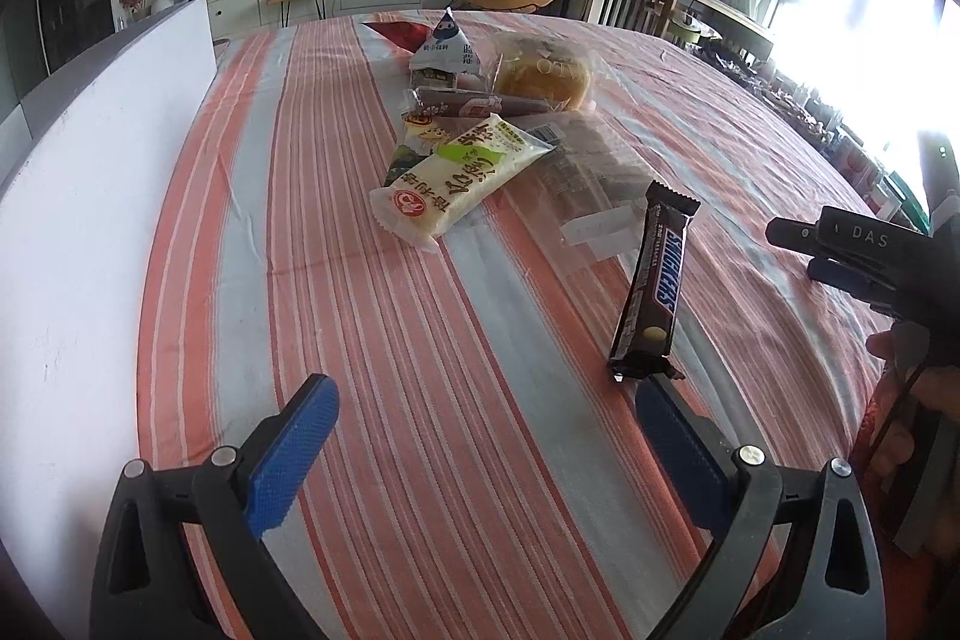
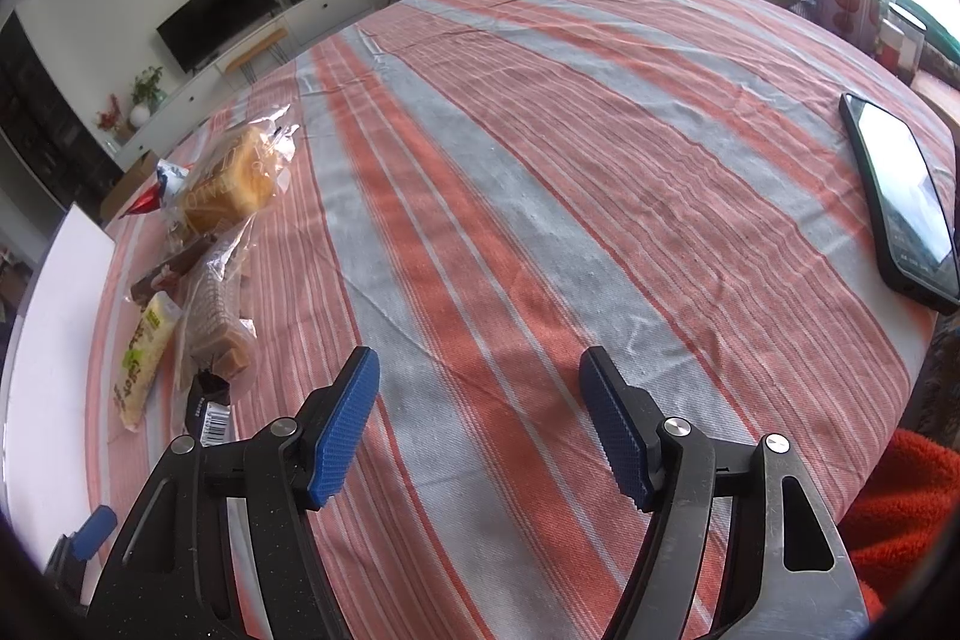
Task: Organize snacks
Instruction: 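Move the right tool back over the table toward the Snickers bar, then close the right gripper on the Snickers bar and lift it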
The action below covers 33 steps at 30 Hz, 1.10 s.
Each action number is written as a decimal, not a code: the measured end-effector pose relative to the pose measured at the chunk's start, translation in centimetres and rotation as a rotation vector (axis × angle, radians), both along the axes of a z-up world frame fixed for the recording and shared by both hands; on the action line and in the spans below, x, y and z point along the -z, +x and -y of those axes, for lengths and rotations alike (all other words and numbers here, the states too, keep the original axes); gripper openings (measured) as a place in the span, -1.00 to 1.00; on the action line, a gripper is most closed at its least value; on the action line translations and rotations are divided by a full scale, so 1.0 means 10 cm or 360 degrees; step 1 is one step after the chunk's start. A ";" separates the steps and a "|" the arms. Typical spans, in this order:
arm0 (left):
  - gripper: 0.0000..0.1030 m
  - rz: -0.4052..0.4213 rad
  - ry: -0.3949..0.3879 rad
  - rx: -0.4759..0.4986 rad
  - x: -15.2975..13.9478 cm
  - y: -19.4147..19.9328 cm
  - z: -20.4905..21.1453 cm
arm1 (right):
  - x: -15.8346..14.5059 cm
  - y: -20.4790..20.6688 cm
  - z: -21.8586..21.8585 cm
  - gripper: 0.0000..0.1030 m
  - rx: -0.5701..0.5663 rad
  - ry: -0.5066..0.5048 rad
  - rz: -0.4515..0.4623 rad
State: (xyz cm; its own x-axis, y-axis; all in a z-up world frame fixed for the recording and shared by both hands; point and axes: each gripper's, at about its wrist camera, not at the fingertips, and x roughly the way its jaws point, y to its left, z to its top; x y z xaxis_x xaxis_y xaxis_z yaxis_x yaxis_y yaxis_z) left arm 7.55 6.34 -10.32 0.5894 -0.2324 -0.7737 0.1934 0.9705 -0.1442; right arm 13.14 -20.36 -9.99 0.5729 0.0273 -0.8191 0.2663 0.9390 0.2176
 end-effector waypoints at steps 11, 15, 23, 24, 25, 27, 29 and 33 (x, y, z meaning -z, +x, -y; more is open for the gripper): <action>0.92 -0.0020 0.0000 -0.0012 0.03 -0.01 -0.02 | 0.00 0.00 0.00 0.41 0.0000 -0.0001 0.0000; 0.92 -0.0022 0.0001 -0.0008 0.03 -0.01 -0.01 | 0.00 0.00 0.00 0.41 0.0001 0.0000 0.0000; 0.92 -0.0018 -0.0002 -0.0007 0.02 -0.02 -0.01 | 0.00 0.01 -0.01 0.41 -0.0003 -0.0009 -0.0004; 0.92 -0.0015 -0.0004 -0.0007 0.01 -0.02 -0.01 | 0.00 0.01 -0.01 0.41 -0.0004 -0.0012 -0.0005; 0.92 -0.0014 -0.0007 -0.0007 0.00 -0.02 0.00 | 0.00 0.00 -0.01 0.41 -0.0006 -0.0014 -0.0006; 0.92 -0.0011 -0.0014 -0.0007 -0.03 -0.02 -0.01 | 0.00 0.00 -0.02 0.43 -0.0013 -0.0017 -0.0008; 0.92 -0.0010 -0.0026 -0.0006 -0.06 -0.03 -0.01 | -0.01 0.00 -0.01 0.45 -0.0019 0.0005 -0.0004; 0.92 0.0013 -0.0097 -0.0021 -0.26 -0.06 -0.06 | -0.22 -0.24 0.28 0.46 0.0075 0.0285 0.0301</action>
State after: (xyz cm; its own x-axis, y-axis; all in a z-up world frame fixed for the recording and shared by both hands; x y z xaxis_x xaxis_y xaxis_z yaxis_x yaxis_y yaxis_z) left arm 6.98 6.92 -7.71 0.5986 -0.2711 -0.7538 0.1822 0.9624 -0.2014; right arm 10.73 -23.20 -7.83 0.7194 0.1321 -0.6819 0.2474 0.8686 0.4294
